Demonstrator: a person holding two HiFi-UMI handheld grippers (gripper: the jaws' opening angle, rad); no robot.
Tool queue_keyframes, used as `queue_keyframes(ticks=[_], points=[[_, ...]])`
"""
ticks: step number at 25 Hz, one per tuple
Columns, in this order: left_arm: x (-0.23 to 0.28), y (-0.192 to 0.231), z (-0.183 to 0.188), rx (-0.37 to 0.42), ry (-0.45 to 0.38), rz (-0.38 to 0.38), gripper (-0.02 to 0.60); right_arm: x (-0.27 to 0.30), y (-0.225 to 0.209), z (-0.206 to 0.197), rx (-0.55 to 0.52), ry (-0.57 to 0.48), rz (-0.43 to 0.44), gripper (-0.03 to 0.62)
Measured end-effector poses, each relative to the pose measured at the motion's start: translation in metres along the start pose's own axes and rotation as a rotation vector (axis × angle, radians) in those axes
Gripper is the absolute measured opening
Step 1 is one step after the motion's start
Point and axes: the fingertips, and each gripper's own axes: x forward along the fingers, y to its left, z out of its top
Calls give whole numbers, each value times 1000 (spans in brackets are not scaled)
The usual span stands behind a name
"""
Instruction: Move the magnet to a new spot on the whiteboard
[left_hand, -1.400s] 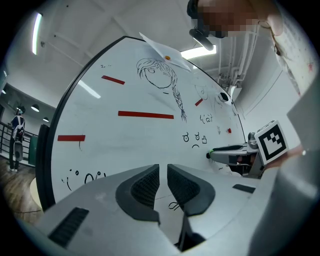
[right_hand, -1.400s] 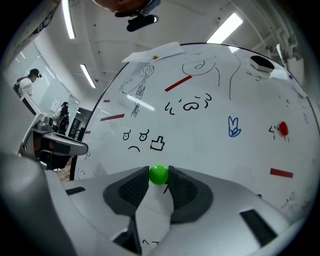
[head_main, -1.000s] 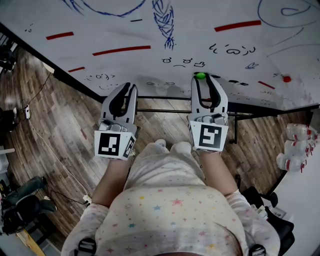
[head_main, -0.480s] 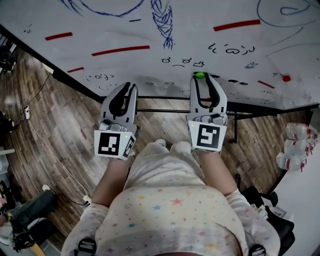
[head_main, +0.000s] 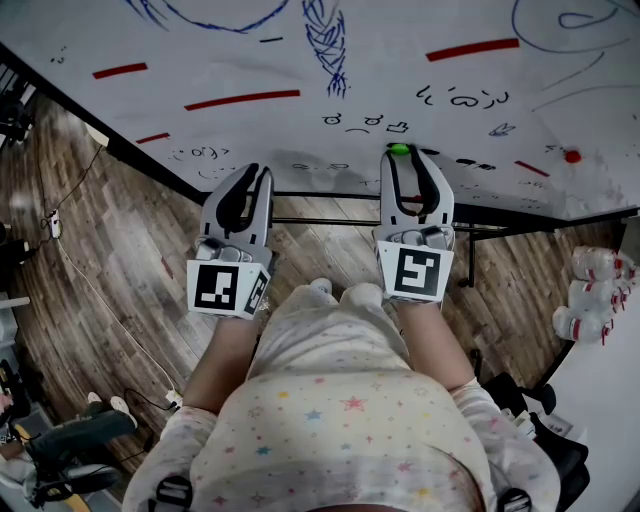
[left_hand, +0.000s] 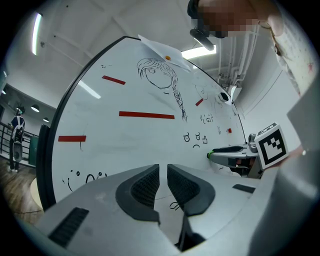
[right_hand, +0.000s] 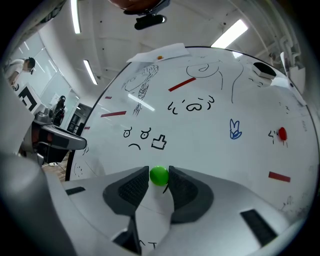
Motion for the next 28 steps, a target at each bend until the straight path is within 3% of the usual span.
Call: queue_keyframes(ticks=[28], points=[[-15, -7, 12, 13, -27, 0, 48, -23, -1, 10, 9, -15, 16, 120]])
